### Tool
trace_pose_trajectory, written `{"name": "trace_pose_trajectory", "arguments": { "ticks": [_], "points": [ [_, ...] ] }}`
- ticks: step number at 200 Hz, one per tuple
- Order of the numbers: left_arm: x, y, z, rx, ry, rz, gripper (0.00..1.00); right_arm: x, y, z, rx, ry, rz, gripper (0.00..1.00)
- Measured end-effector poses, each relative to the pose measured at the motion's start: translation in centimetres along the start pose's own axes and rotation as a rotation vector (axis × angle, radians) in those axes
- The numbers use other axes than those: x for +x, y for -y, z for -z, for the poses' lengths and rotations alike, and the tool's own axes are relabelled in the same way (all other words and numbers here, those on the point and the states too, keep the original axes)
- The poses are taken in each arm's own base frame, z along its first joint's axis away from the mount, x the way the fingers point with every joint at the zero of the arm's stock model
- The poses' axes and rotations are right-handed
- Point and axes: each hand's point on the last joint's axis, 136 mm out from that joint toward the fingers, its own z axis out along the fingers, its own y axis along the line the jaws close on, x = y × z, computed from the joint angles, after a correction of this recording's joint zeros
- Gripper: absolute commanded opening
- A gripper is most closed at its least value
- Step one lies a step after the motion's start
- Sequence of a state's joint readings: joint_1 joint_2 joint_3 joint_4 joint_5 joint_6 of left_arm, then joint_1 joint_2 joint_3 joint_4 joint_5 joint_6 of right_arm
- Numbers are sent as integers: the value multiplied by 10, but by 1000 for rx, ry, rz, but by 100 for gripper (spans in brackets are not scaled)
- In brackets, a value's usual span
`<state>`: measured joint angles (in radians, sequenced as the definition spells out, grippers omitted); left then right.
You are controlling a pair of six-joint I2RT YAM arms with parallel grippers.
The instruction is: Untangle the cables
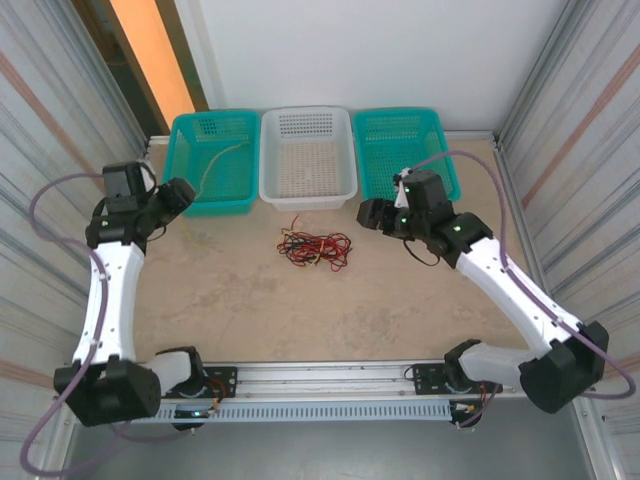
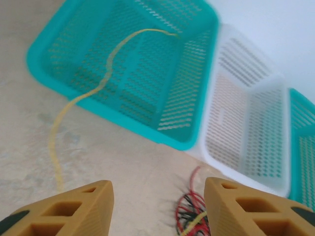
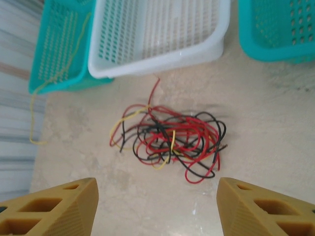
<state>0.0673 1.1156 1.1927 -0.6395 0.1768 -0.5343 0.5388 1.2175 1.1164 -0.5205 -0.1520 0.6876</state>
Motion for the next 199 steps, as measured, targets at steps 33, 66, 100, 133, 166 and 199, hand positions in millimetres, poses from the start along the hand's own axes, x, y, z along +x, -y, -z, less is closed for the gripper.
{"name": "trace_pose_trajectory", "arguments": {
  "ticks": [33,66,100,133,166,199],
  "points": [
    [43,70,14,155,-56,-217,47,31,-4,-34,28,-116,25,52],
    [96,98,-1,225,-189,-335,40,60,-6,-70,53,-209,51,47],
    [163,74,-53,140,-403,-382,30,78,-11,-97,65,-269,67,45],
    [198,49,-92,50,-518,-378,32,81,-16,-118,65,-282,57,39],
    [200,54,-115,61,-504,-375,31,86,-18,-125,67,-292,53,39],
    [206,54,-139,37,-522,-381,30,89,-23,-126,52,-289,54,39]
  ]
}}
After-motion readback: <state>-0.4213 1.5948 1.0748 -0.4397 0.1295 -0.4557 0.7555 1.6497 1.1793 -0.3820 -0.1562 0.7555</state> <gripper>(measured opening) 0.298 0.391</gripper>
